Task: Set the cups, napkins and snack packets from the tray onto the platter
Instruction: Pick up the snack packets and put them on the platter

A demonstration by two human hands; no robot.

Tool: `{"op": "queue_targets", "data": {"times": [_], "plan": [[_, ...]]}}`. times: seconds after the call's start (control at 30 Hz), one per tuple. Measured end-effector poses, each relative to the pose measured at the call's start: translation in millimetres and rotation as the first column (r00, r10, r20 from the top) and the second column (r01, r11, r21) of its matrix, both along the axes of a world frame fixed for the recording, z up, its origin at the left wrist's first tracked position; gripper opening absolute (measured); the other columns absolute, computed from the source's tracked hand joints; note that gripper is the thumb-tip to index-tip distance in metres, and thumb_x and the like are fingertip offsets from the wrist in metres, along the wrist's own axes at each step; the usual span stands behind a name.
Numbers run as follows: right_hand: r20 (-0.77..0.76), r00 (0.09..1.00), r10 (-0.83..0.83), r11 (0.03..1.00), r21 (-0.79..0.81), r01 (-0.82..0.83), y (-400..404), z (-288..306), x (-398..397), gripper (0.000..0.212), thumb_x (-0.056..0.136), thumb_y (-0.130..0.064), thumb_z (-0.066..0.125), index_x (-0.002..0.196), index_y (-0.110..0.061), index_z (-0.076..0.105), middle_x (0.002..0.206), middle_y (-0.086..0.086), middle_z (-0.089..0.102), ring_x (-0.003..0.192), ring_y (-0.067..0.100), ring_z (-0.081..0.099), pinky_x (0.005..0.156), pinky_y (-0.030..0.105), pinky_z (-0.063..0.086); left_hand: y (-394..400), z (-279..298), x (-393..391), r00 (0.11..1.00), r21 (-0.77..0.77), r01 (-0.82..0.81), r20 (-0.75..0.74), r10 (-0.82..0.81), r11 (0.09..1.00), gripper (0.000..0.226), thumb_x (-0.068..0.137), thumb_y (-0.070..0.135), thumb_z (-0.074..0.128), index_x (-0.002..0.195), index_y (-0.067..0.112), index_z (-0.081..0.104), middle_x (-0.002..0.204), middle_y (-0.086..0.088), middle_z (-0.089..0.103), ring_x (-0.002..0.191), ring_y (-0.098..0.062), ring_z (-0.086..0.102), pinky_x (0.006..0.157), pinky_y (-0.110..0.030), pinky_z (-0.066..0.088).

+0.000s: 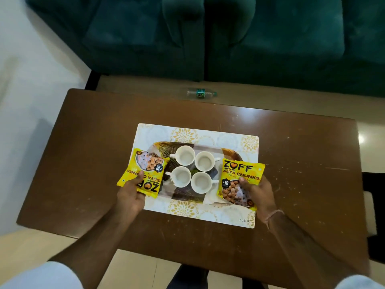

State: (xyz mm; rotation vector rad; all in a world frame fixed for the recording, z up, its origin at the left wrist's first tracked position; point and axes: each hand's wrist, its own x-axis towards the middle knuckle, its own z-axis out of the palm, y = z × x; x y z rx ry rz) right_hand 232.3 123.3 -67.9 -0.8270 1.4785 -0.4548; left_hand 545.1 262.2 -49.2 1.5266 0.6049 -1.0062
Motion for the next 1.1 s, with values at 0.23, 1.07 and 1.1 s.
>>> {"op": "queue_targets", "data": {"times": [0.23,1.07,1.1], "plan": [[-0.166,0.986,0.031,0.996,-0.078,-0.045,2,-4,11,0.049,0.078,-0.022,0.082,0.117,-0.011,0.056,0.106,0.005,0.073,0.097,0.027,0.071,0.091,0.051,0.056,-1,-21,-2,0.998,0.068,-0.045,0.038,0.042,0.997,0.048,0.085,0.012,0.072,0.131,0.006,0.059,0.128,-0.016,0.064,0.114,-0.03,0.064,0.084,-0.042,0.054],[-0.48,0.849,0.221,0.944,-0.115,-0.31,-4,6,28,0.062,0.08,-0.032,0.079,0.121,-0.002,0.044,0.124,0.02,0.057,0.118,0.037,0.055,0.098,0.053,0.048,9,-20,-21,0.764,0.67,0.201,0.349,-0.543,0.714,0.09,0.051,0.05,0.092,0.113,0.009,0.041,0.109,-0.018,0.065,0.102,-0.037,0.063,0.071,-0.035,0.046],[-0.485,0.845,0.228,0.941,-0.113,-0.318,-4,7,27,0.062,0.08,-0.032,0.079,0.121,-0.001,0.045,0.124,0.02,0.057,0.119,0.037,0.055,0.099,0.053,0.048,10,-21,-19,0.764,0.668,0.213,0.341,-0.548,0.713,0.092,0.051,0.05,0.092,0.116,0.008,0.042,0.111,-0.018,0.065,0.103,-0.037,0.062,0.073,-0.037,0.048]]}}
